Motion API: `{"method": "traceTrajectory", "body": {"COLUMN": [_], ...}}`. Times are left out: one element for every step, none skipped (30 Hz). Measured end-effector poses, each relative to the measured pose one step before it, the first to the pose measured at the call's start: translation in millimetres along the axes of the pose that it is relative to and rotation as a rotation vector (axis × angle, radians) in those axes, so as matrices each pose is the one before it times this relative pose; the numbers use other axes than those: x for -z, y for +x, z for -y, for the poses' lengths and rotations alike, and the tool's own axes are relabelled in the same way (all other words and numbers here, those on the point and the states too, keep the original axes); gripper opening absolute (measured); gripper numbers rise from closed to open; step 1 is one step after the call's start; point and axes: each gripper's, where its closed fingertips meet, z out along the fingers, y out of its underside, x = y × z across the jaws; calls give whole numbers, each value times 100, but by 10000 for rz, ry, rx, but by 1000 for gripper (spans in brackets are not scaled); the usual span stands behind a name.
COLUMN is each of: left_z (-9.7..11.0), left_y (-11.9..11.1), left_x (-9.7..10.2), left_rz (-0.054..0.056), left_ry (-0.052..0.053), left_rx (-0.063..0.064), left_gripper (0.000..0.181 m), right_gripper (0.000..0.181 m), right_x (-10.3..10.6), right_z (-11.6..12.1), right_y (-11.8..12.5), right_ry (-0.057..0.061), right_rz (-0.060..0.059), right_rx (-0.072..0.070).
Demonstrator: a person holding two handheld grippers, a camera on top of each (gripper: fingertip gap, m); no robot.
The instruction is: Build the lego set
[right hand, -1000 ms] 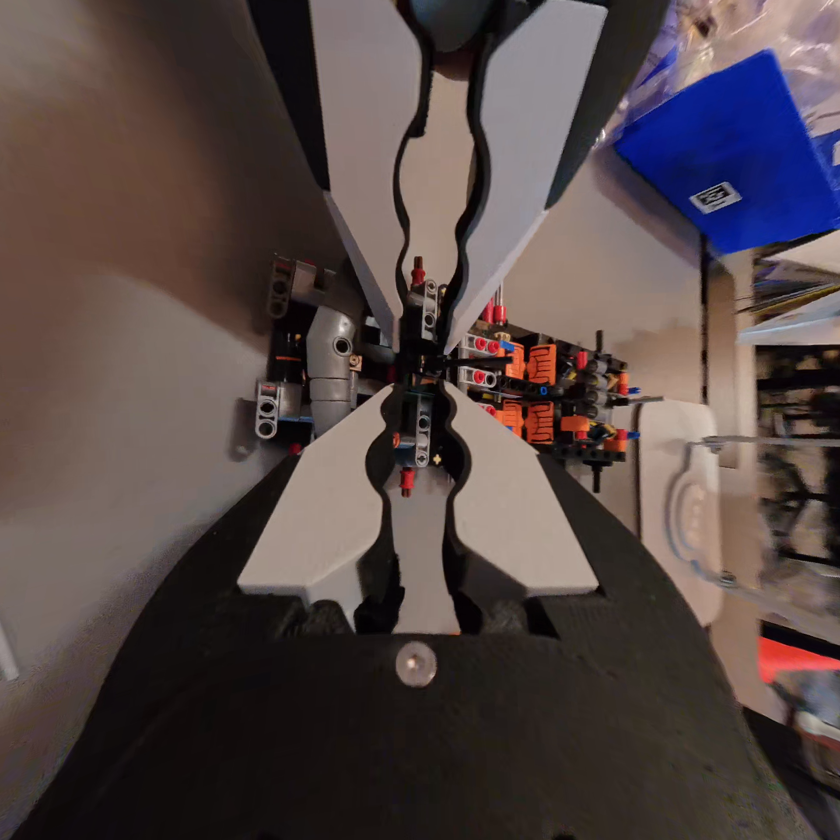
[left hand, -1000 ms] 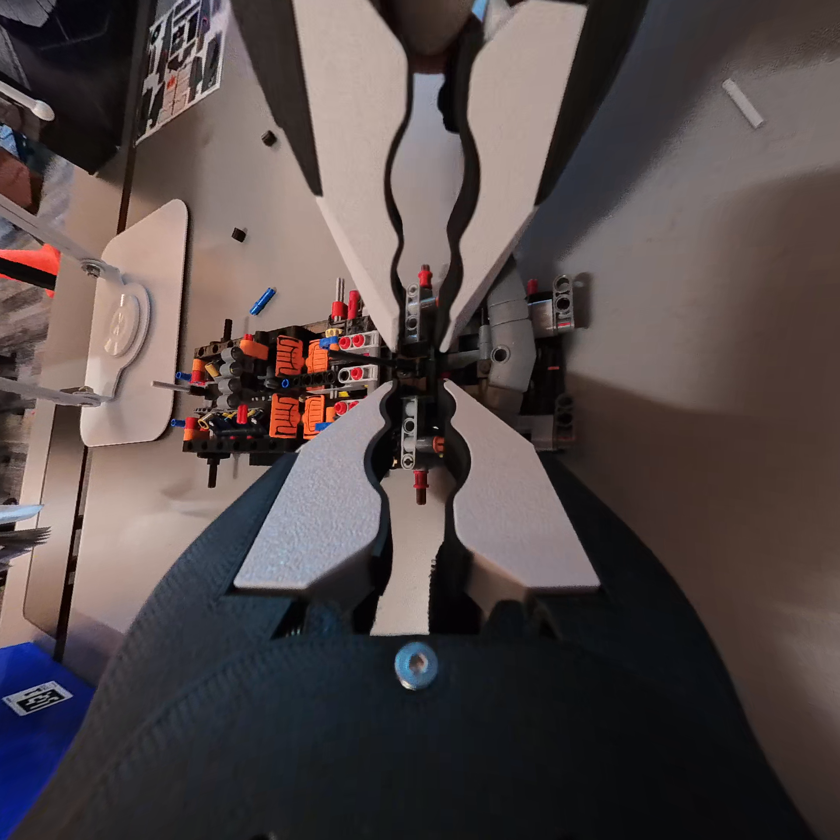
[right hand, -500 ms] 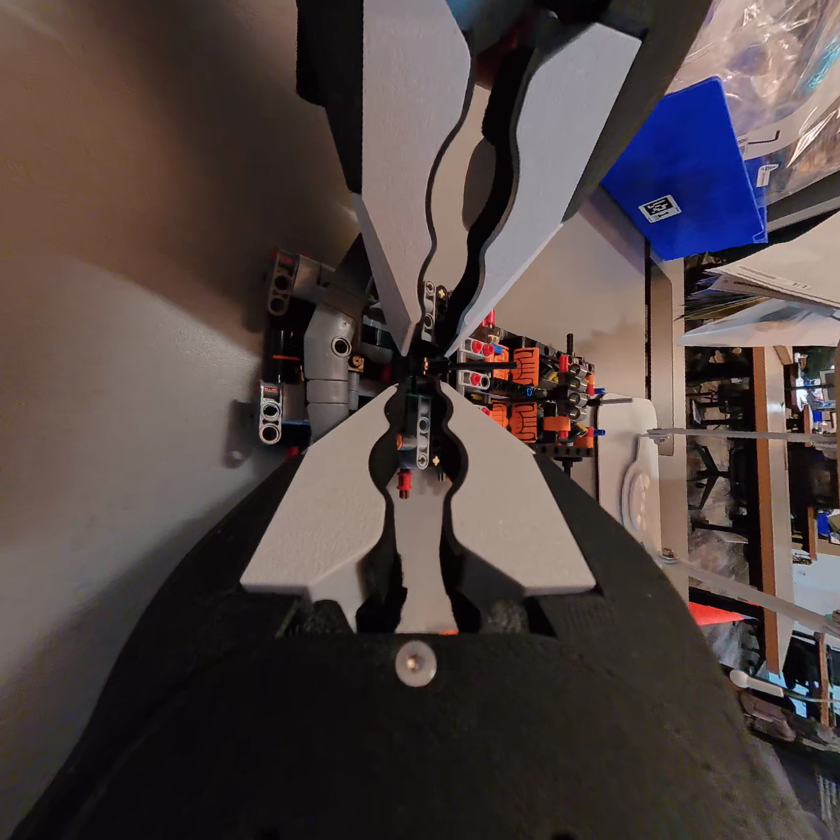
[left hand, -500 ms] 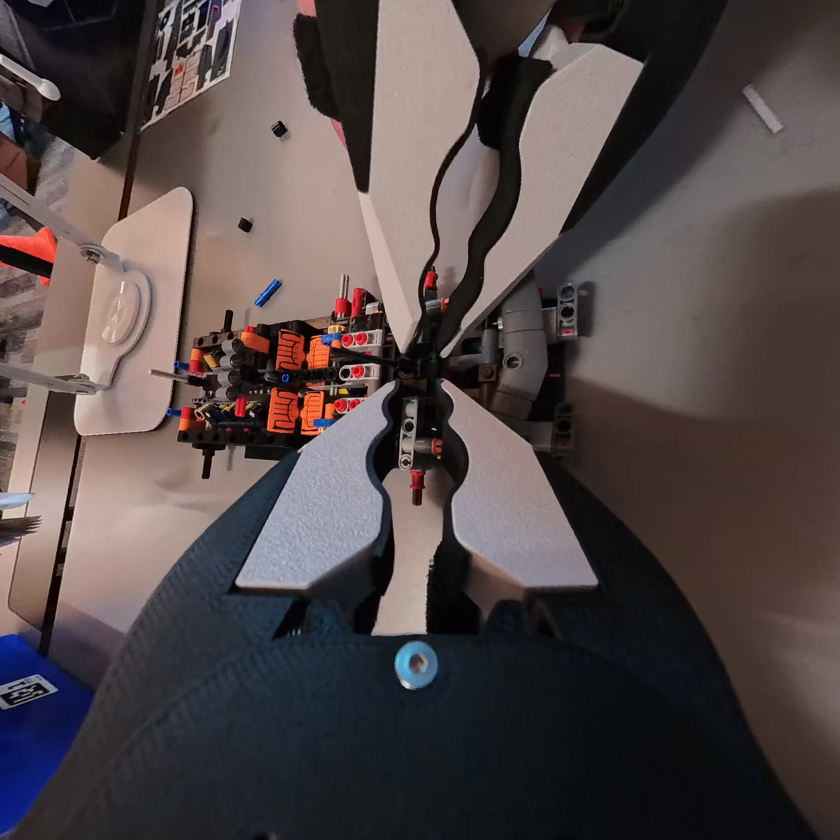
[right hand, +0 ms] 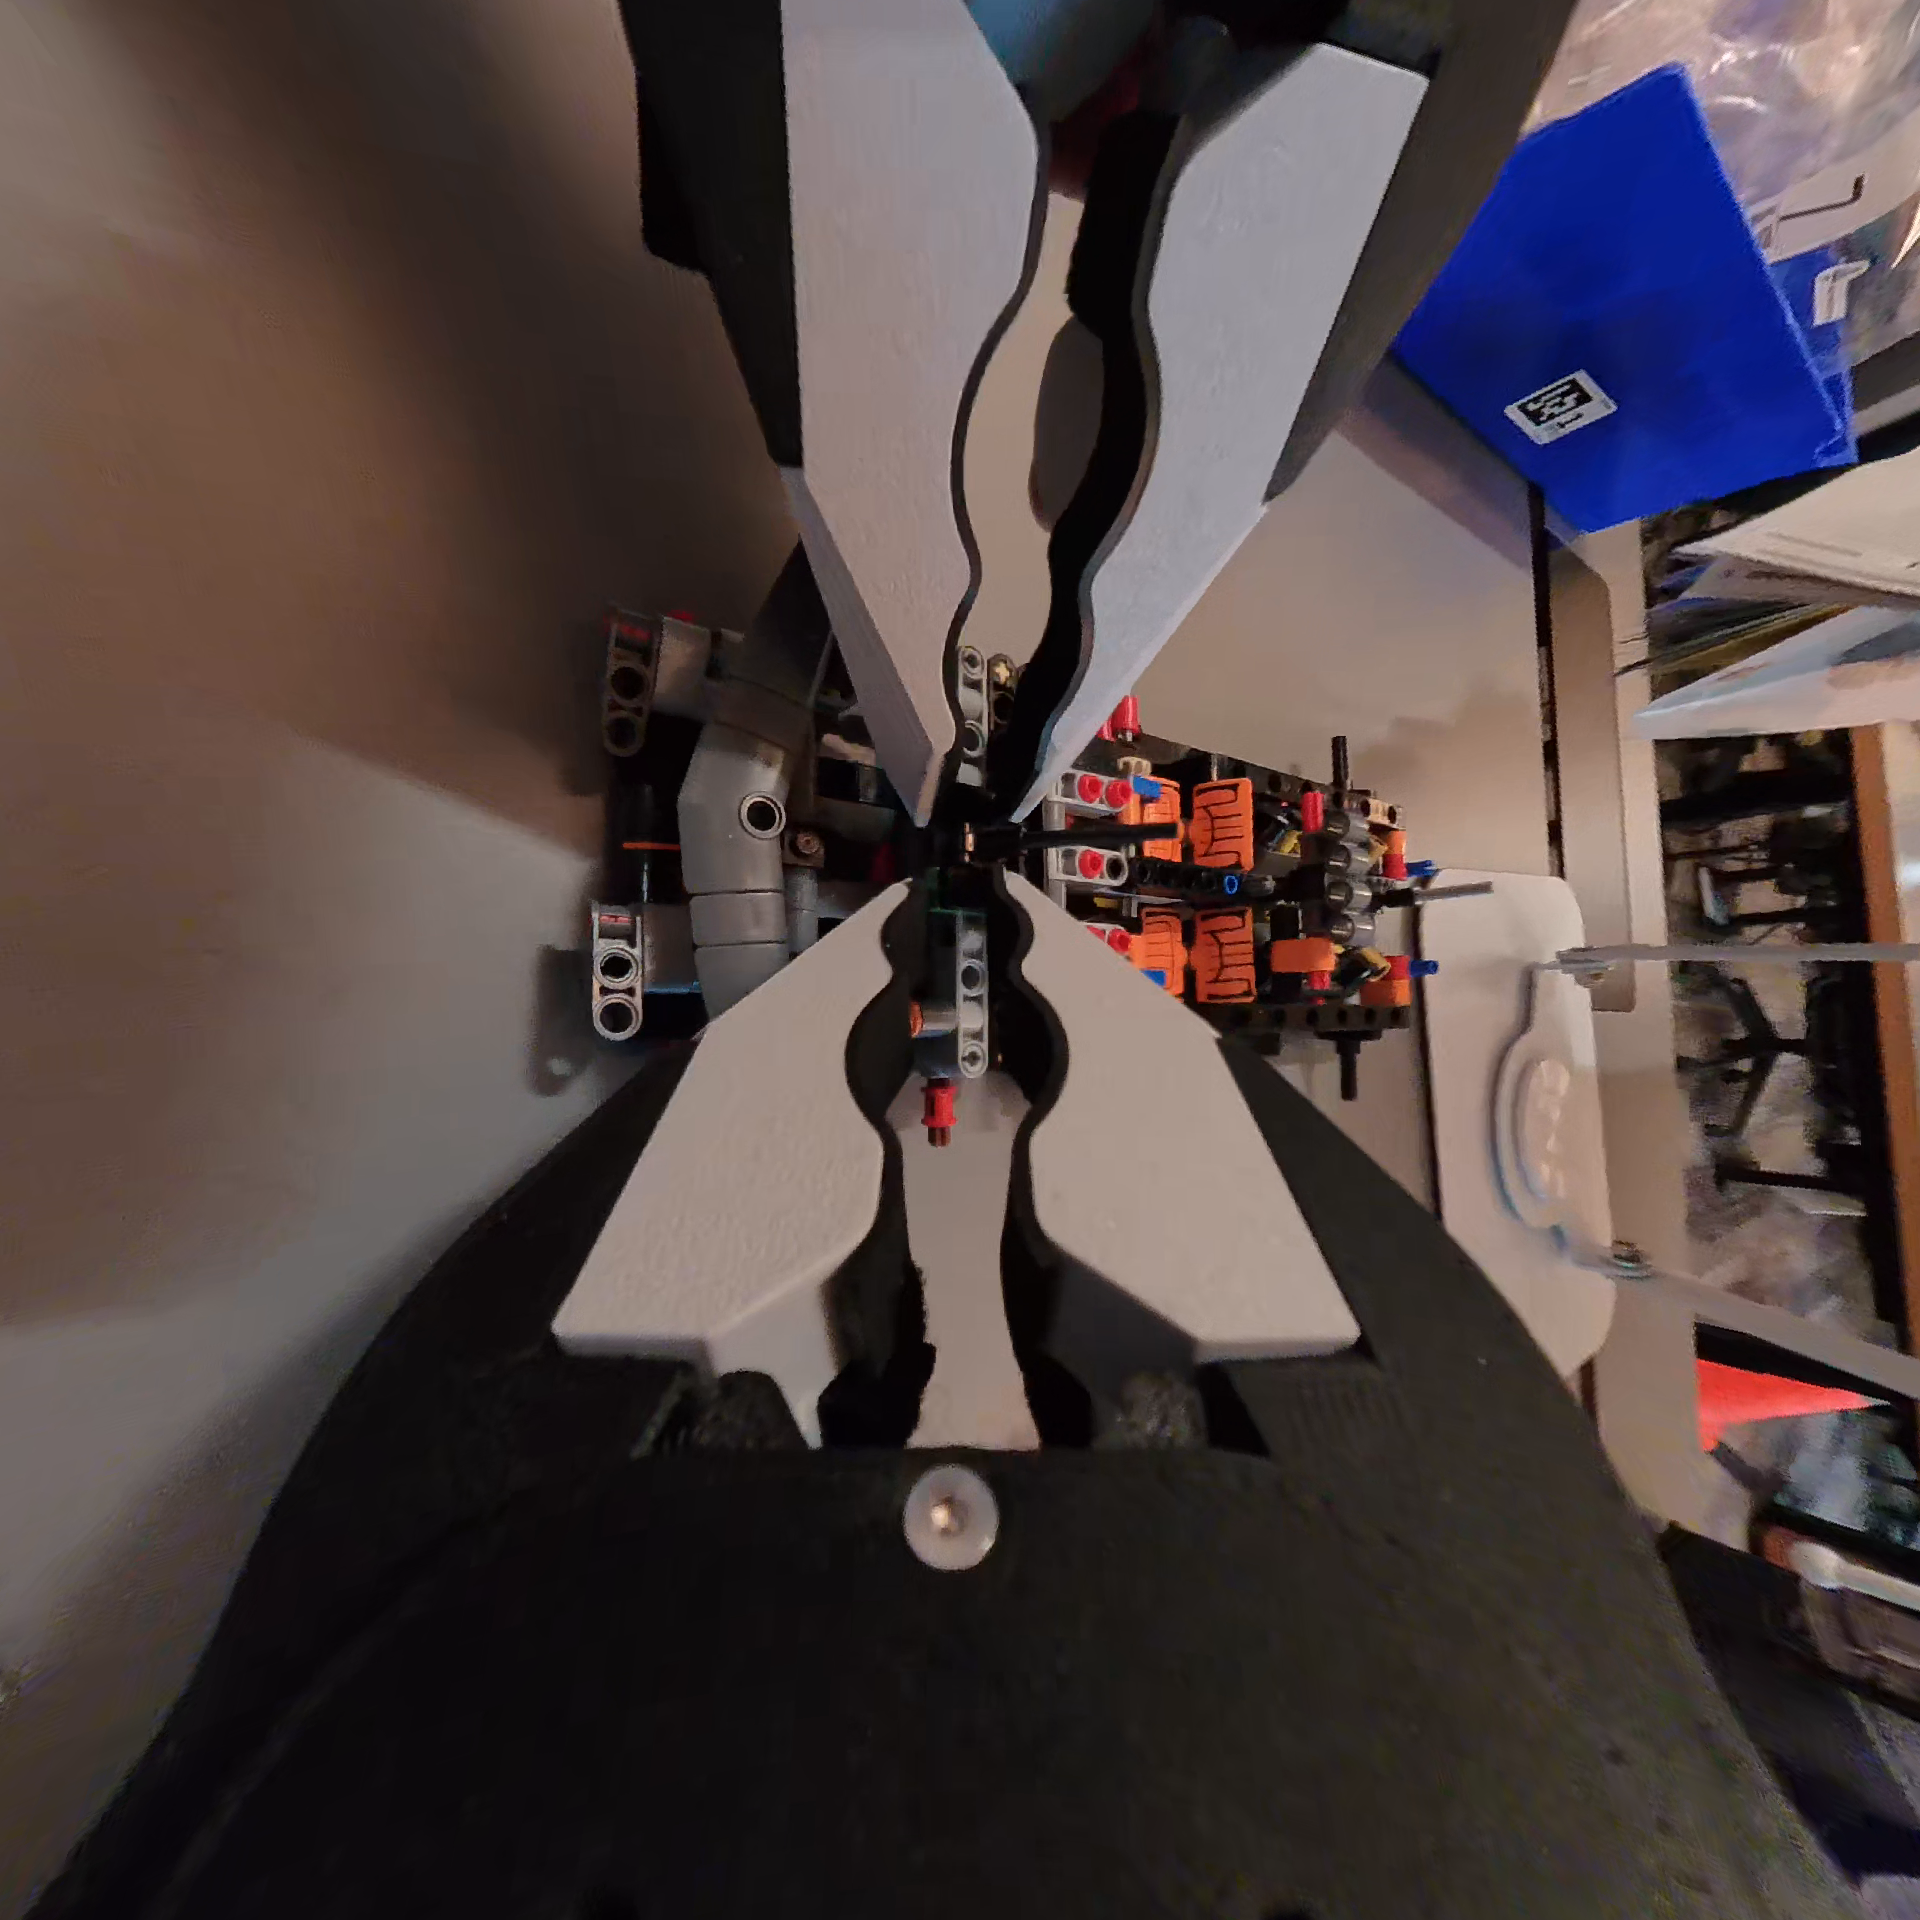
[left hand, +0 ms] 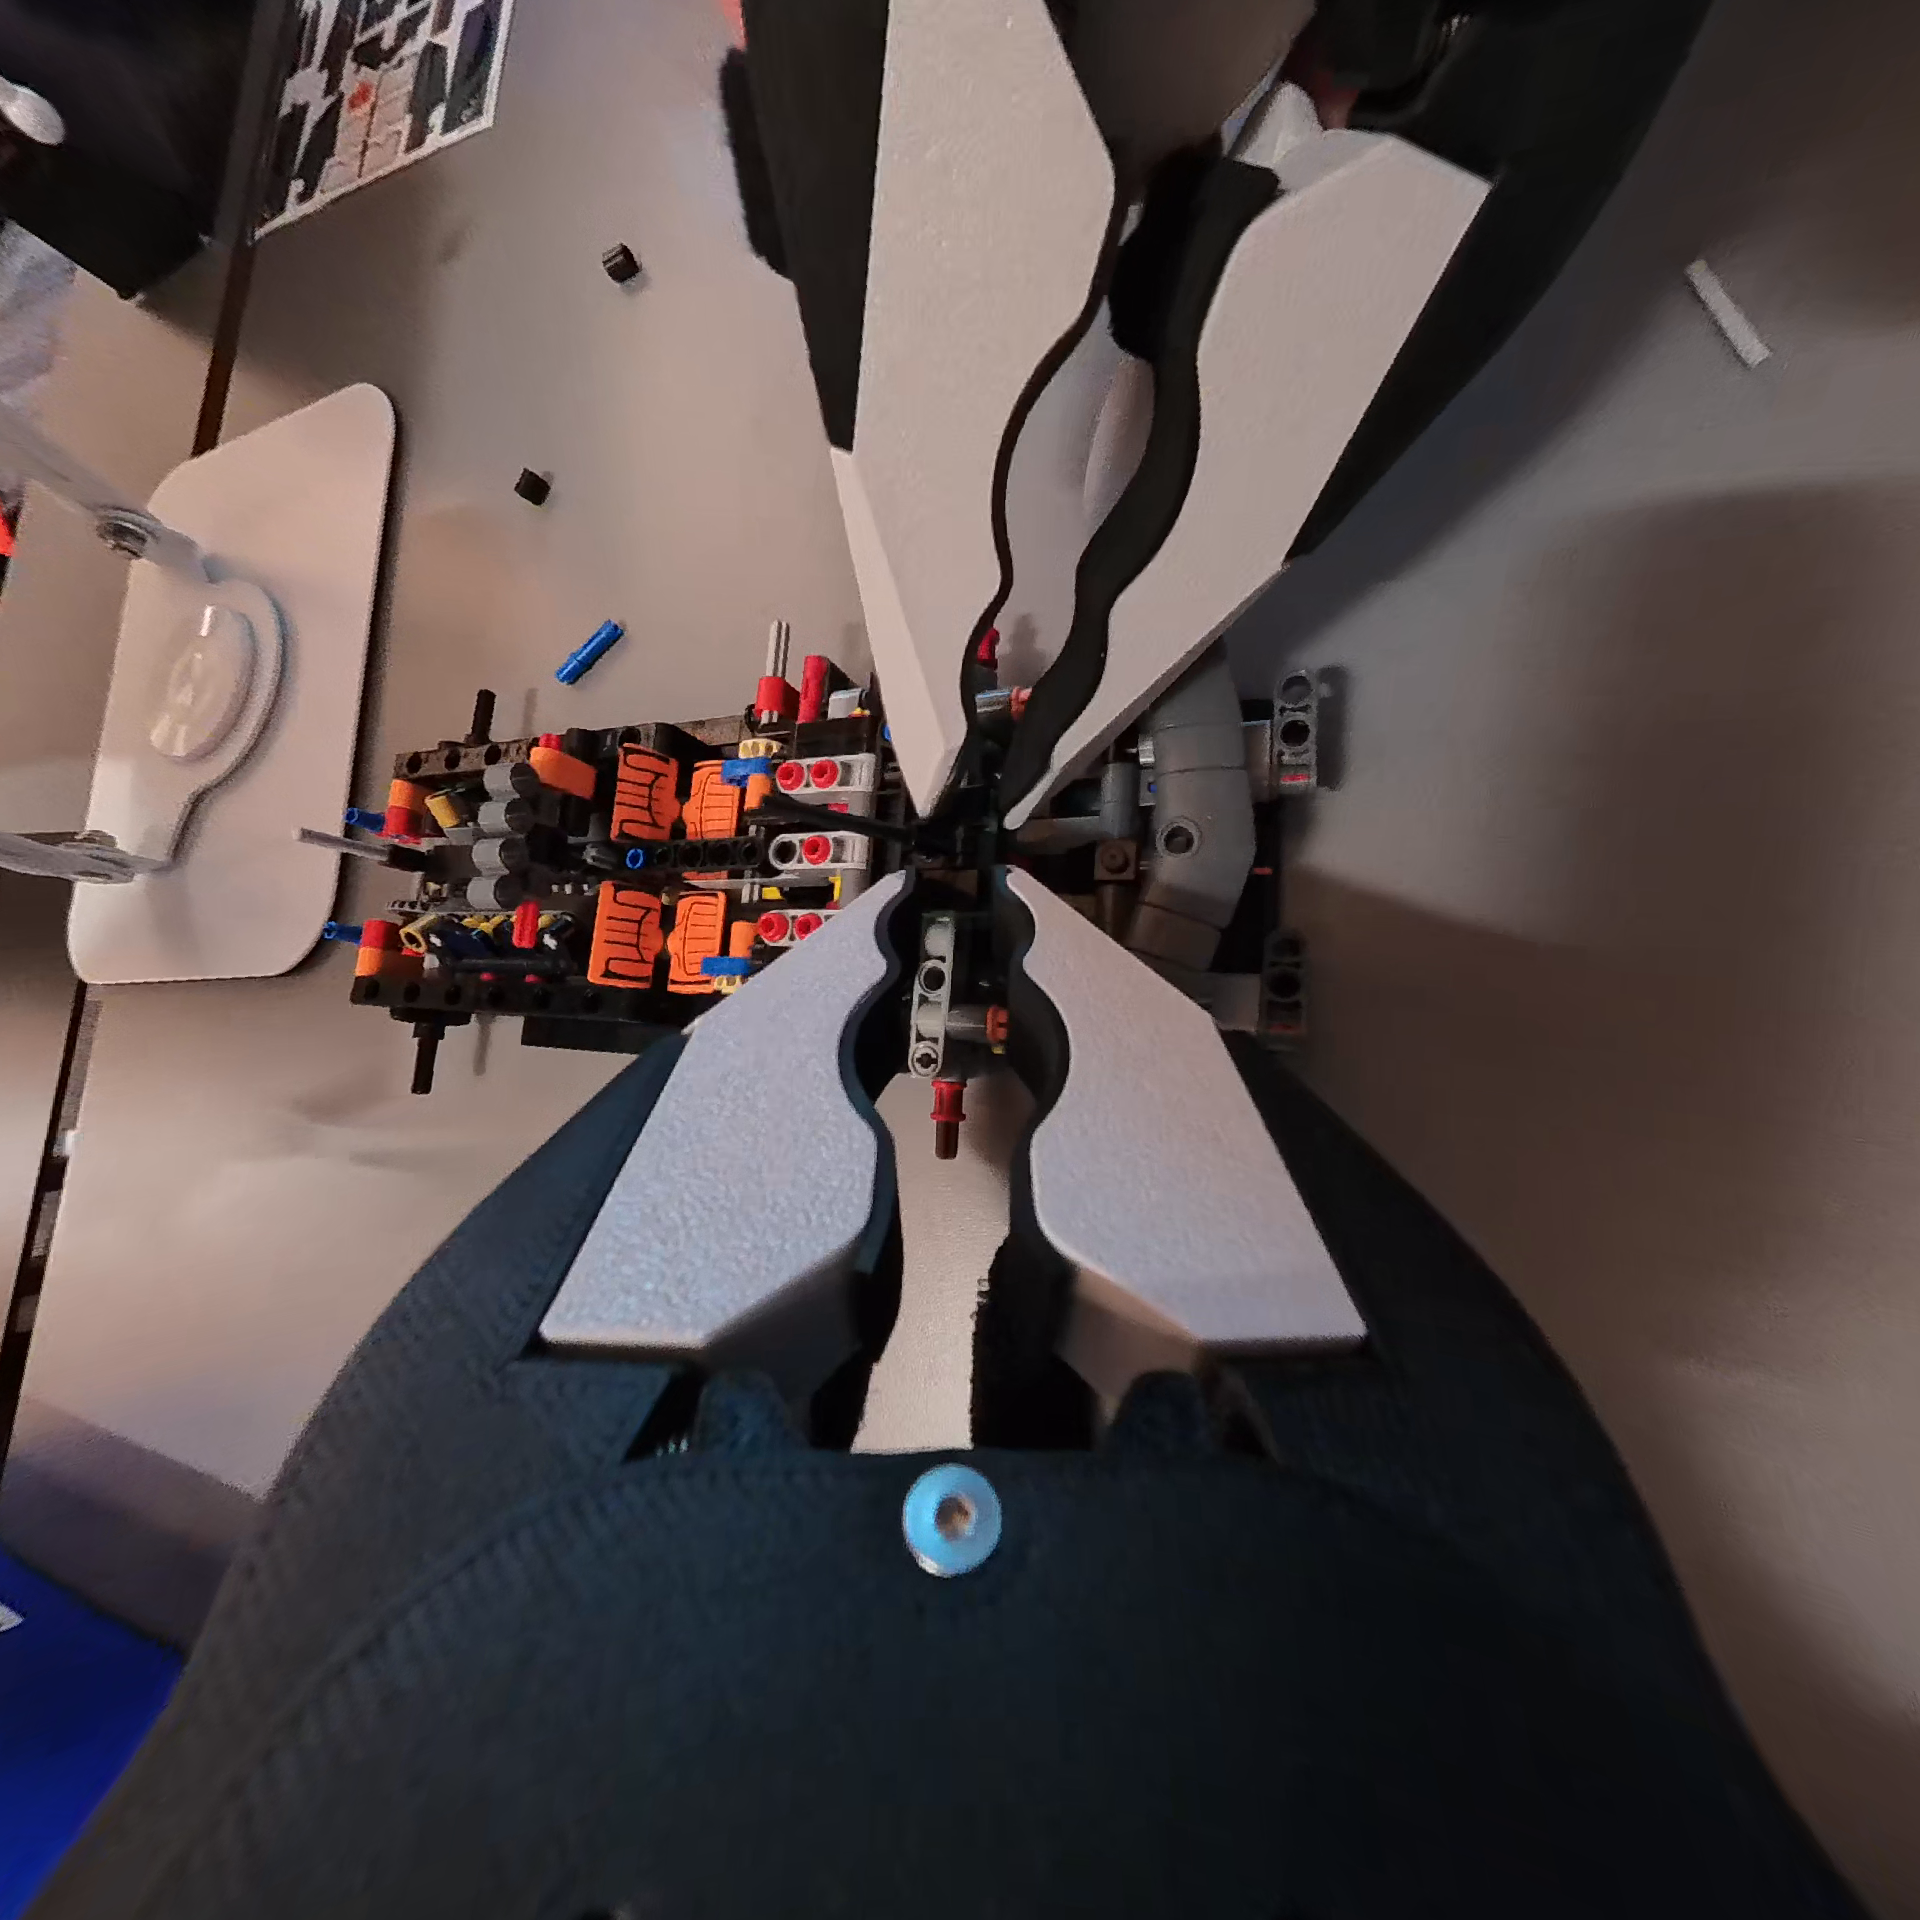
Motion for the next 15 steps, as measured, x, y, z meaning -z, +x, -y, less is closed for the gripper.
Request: {"method": "traceTrajectory", "body": {"left_z": [7,0,11,31,76,79,36,0,5,28,61,39,28,20,-6], "left_y": [-58,-68,-30,-49,-51,-9,-13,-68,-71,-71,-94,-64,-37,-62,-103], "left_x": [-12,-22,-6,0,12,-9,2,4,-10,7,19,21,22,11,13], "left_rz": [-54,-51,-59,-43,-37,-74,-84,-24,-6,-13,-10,-36,-46,-38,-14], "left_ry": [-2,2,13,28,75,76,52,34,17,23,42,29,27,21,14], "left_rx": [54,59,51,54,75,126,114,45,29,48,59,46,48,82,39], "left_gripper": [10,10,9,9,7,5,5,5,5,5,4,3,3,3,3], "right_gripper": [8,7,8,8,7,7,7,7,7,7,7,7,6,6,6], "right_x": [-9,-17,-9,-3,-12,-14,-2,2,-1,-6,12,20,19,9,-17], "right_z": [-18,-25,-4,8,-22,-18,-6,-3,-3,27,26,26,41,25,-2], "right_y": [53,63,47,53,89,78,39,42,71,67,84,74,53,52,88], "right_ry": [28,24,52,86,88,73,66,52,45,65,78,70,66,70,56], "right_rz": [66,27,50,87,72,56,80,83,87,112,93,80,113,112,44], "right_rx": [-165,-106,-144,-229,-237,-177,-152,-158,-215,-267,-197,-162,-215,-214,-114]}}
